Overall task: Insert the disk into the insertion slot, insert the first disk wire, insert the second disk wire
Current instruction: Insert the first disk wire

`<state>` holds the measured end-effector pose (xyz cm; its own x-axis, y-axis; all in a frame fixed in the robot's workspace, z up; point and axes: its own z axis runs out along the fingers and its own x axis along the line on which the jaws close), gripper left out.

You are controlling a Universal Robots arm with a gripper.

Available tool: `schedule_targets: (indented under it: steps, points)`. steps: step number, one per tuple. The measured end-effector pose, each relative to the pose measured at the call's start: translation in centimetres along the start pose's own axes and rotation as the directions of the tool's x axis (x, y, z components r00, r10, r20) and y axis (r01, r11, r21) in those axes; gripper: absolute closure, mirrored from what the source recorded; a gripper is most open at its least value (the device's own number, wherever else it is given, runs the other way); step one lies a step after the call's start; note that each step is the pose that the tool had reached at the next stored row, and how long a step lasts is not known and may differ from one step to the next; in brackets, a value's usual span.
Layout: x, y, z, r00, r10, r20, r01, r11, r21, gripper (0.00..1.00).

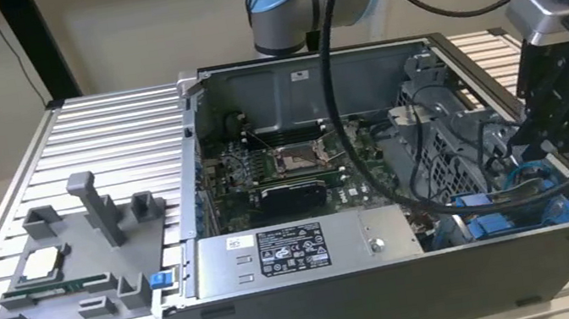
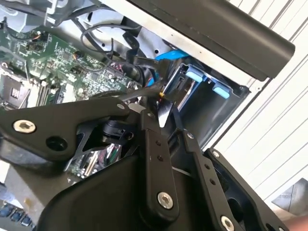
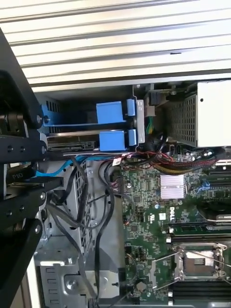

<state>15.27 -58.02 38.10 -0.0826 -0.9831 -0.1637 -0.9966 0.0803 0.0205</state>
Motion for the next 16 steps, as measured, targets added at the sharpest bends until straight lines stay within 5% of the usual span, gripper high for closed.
schedule_targets:
  steps: [5,11,13,16]
  points:
    - [-0.30,0.67,-2.14,1.0000,0.000,0.0005,0.000,1.0000,-0.0001,1.00]
    - [-0.26,2.52,-2.76,1.0000,0.000,0.0001,0.000,1.0000,-0.0001,1.00]
    - [-0.24,2.71,-2.76,1.0000,0.002,-0.0069,-0.002,0.9999,-0.0136,1.00]
    - [-0.23,2.79,-2.74,0.9998,0.009,-0.0161,-0.009,0.9986,-0.0522,1.00]
